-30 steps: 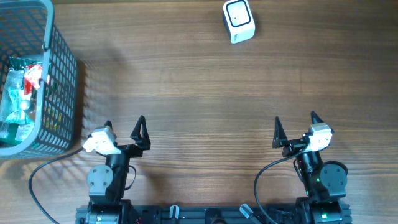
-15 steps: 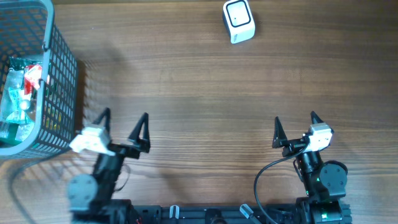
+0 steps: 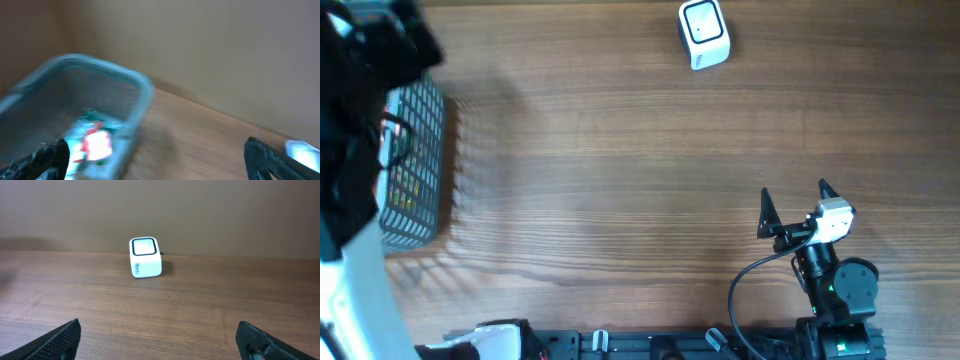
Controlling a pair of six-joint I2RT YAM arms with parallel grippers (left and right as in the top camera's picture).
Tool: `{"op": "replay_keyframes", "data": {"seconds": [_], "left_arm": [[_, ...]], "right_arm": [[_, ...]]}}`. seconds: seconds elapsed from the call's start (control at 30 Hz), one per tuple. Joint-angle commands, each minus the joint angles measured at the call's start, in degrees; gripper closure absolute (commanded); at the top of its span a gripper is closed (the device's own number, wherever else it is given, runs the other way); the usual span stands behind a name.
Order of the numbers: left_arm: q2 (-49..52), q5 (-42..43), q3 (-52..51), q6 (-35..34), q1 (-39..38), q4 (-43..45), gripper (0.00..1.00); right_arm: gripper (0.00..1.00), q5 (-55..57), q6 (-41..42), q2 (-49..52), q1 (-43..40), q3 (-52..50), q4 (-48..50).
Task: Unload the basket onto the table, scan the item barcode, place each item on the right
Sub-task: 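Grasp the green-capped jar with Kleenex pack in the basket, left gripper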
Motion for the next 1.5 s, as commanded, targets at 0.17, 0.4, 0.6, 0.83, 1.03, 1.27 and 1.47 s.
{"op": "replay_keyframes", "data": {"seconds": [0.17,0.4,0.6,0.83,1.03,1.27,1.47], "left_arm": [[11.2,8.3,1.3,-0.8,30.3,-1.7,0.0],[25.9,13.9,0.7,3.2,38.0,-3.8,0.0],[35.5,26.1,-1.0,11.2,37.7,-3.7,0.0],[40.9,27.7,-1.0,13.2,34.2,-2.0,0.0],[45.4,22.9,-1.0,12.9,30.2,-1.5,0.0],[46.5,22.8,-8.3,12.9,30.5,0.9,0.0],[46.5,22.5,-14.1,12.9,30.5,5.7,0.25]], "right_arm": [[0.0,-0.6,0.7,-0.2,0.2,-0.1,0.2],[0.0,-0.6,0.7,-0.2,0.2,-0.1,0.2],[0.0,-0.6,0.6,-0.2,0.2,-0.1,0.2],[0.0,-0.6,0.6,-0.2,0.2,-0.1,0.2],[0.0,-0.6,0.6,-0.2,0.2,-0.1,0.2],[0.0,-0.6,0.7,-0.2,0.2,-0.1,0.2],[0.0,-0.6,0.6,-0.2,0.2,-0.1,0.2]]}}
